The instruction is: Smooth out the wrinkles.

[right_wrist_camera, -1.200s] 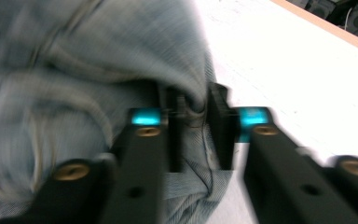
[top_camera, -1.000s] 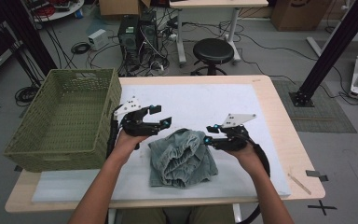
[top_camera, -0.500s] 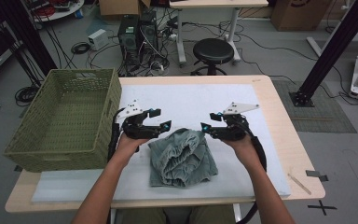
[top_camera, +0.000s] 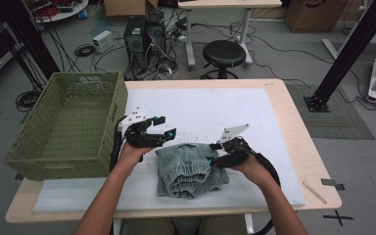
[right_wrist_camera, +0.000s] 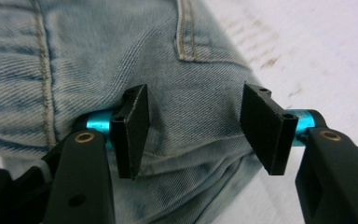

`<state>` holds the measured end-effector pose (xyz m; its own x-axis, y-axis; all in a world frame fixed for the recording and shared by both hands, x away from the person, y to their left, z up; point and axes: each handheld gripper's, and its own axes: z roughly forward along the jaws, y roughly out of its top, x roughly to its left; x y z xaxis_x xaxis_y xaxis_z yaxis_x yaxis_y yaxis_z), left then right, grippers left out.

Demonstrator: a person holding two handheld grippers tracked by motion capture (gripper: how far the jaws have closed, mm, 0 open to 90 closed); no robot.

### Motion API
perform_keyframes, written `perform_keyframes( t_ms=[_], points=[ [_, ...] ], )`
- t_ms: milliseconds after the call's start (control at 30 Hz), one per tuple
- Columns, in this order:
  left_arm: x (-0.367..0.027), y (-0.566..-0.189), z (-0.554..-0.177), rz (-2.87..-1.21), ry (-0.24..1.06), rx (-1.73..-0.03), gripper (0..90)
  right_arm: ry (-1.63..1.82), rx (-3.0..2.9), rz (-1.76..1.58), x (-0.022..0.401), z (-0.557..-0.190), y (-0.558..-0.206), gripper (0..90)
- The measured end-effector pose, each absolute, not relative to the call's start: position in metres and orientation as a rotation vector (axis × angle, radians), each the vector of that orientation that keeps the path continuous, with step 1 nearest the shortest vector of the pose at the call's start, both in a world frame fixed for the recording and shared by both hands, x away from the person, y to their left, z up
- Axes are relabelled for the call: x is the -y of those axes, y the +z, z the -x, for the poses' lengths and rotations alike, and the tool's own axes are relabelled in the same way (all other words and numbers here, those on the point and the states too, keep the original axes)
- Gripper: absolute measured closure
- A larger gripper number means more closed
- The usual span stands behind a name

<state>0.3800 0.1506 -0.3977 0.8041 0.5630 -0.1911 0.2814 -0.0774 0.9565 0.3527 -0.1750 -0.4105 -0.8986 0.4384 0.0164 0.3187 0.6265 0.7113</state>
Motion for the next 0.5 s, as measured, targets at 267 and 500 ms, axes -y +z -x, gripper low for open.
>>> perform_keyframes(
  t_ms=[267,500],
  points=[
    [-0.154,-0.401,-0.377,-1.662,0.26,-0.678,25.4,1.261,-2.567,-0.701,0.186,-0.347,-0.399,40.1],
    [-0.156,-0.401,-0.377,-1.656,0.257,-0.682,25.4,1.349,-2.476,-0.75,0.172,-0.348,-0.377,31.8]
  ],
)
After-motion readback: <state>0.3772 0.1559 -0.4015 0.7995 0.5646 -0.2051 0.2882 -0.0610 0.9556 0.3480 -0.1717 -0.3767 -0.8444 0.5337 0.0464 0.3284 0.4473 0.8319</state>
